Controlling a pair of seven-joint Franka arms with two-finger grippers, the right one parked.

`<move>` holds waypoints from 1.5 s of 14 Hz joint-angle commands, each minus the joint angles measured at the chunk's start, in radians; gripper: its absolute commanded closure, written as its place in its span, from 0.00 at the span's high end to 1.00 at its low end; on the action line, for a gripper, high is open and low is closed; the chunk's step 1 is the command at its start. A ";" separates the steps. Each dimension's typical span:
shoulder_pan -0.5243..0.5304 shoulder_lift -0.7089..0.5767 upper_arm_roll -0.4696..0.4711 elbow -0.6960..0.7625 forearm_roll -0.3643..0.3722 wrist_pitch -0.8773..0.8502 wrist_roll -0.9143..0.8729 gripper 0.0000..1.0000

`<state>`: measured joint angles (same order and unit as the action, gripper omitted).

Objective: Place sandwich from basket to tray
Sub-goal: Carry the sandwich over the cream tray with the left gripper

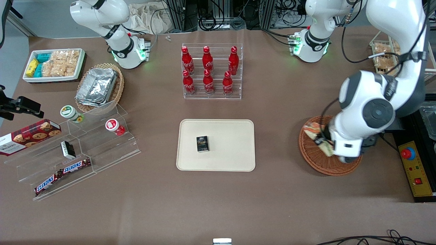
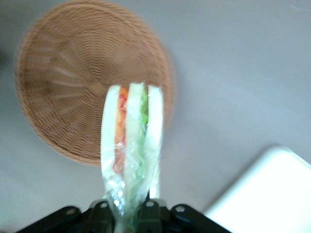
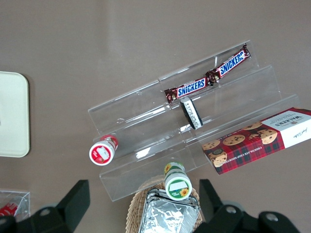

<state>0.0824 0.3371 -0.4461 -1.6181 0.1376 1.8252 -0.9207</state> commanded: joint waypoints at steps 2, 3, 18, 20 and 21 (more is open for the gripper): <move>-0.119 0.179 -0.117 0.167 0.063 -0.026 0.023 0.00; -0.186 0.228 -0.115 0.194 0.103 -0.023 0.023 0.00; -0.282 0.508 -0.106 0.227 0.189 0.233 0.138 1.00; -0.277 0.485 -0.106 0.236 0.189 0.220 0.137 1.00; -0.273 0.462 -0.106 0.256 0.191 0.203 0.138 1.00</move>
<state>-0.1916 0.8341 -0.5549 -1.3980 0.3122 2.0584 -0.7854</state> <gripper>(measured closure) 0.176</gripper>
